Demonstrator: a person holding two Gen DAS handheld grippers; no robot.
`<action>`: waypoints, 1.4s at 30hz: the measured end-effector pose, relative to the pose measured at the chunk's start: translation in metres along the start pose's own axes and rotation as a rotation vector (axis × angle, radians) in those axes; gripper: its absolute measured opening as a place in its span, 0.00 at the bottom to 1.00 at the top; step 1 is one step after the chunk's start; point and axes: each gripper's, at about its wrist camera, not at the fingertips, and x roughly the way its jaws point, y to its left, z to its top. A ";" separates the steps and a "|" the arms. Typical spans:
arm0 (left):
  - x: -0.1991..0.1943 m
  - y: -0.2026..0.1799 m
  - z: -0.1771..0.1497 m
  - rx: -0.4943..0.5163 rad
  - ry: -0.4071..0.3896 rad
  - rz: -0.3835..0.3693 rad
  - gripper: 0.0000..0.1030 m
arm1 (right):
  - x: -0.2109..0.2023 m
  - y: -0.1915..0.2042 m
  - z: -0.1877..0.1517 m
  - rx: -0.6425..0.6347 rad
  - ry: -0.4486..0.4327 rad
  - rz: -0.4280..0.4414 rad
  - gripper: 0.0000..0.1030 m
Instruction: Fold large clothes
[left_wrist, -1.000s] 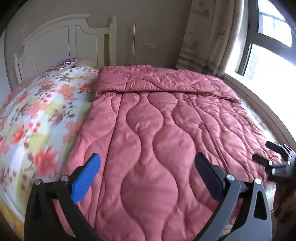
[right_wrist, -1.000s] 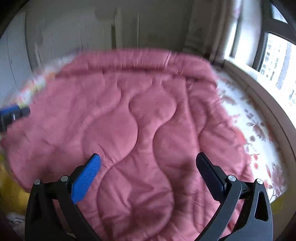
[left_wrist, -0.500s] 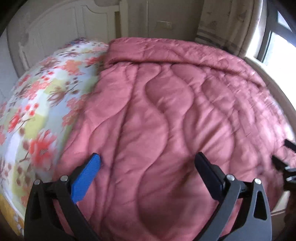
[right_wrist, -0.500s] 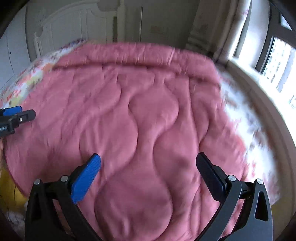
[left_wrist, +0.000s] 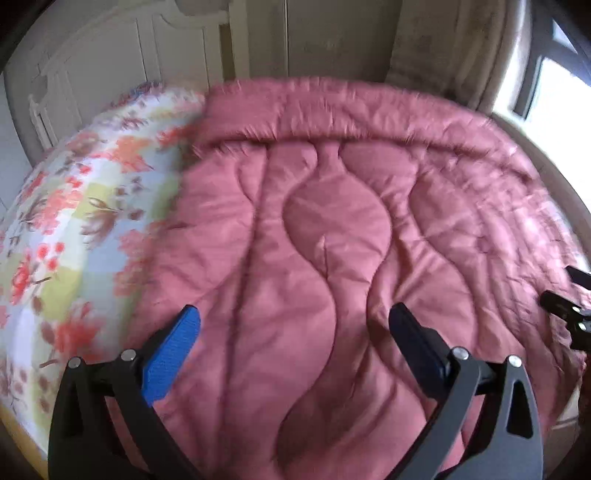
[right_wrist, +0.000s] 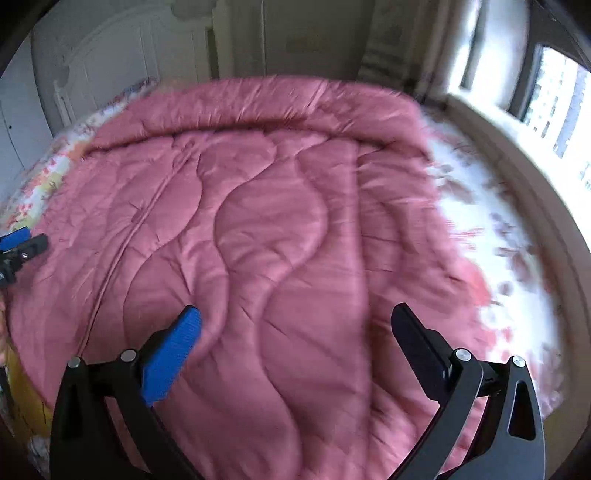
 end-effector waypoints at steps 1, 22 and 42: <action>-0.012 0.008 -0.004 -0.008 -0.025 -0.001 0.98 | -0.009 -0.010 -0.004 0.007 -0.018 -0.001 0.96; -0.045 0.055 -0.096 -0.059 -0.064 -0.261 0.24 | -0.040 -0.085 -0.090 0.264 -0.157 0.276 0.19; -0.257 0.128 -0.131 -0.182 -0.533 -0.670 0.18 | -0.292 -0.110 -0.084 0.089 -0.641 0.522 0.12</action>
